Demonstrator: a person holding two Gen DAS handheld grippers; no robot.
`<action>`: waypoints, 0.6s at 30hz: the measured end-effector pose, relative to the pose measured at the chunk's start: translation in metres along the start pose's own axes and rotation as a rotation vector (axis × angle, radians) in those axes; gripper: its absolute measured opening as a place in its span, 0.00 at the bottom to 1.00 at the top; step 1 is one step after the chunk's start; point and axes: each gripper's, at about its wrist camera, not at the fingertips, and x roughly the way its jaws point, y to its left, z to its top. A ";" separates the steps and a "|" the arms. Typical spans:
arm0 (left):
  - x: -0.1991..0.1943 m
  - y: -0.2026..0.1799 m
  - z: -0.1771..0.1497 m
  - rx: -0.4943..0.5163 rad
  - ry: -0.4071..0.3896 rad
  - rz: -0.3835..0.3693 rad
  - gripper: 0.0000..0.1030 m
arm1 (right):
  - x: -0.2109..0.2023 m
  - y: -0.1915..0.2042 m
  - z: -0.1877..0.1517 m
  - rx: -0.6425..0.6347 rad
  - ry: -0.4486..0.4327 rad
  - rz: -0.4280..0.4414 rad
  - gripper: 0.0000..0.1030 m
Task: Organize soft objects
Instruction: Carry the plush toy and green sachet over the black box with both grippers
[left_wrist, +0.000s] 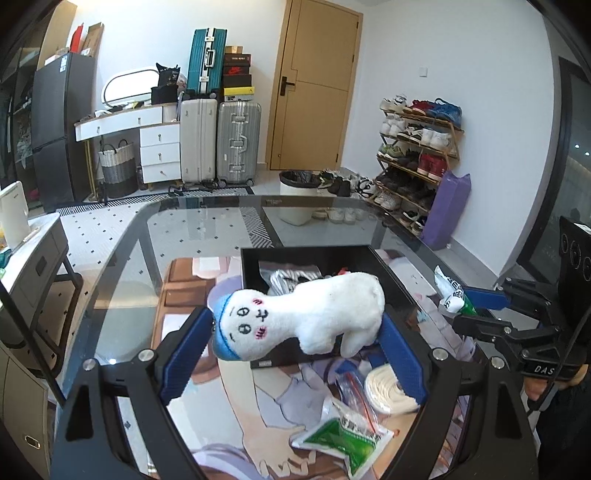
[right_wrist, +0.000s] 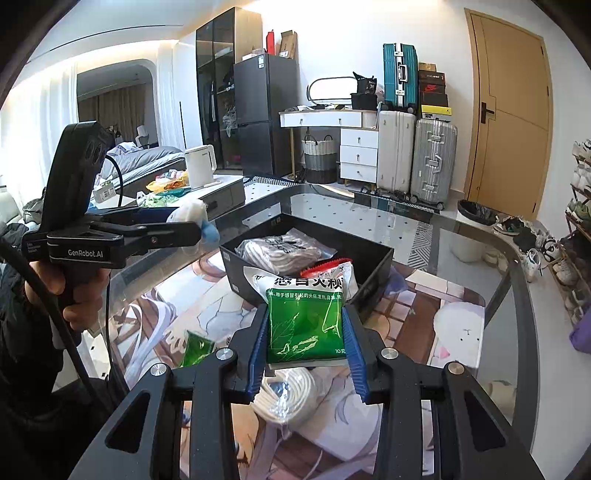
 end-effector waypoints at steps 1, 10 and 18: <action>0.001 0.000 0.001 0.002 -0.002 0.003 0.86 | 0.001 -0.001 0.002 0.004 -0.002 -0.003 0.37; 0.016 -0.004 0.008 0.029 -0.014 0.027 0.86 | 0.012 -0.007 0.014 0.022 -0.007 -0.018 0.37; 0.029 -0.004 0.014 0.043 -0.005 0.041 0.86 | 0.024 -0.013 0.021 0.034 0.005 -0.044 0.37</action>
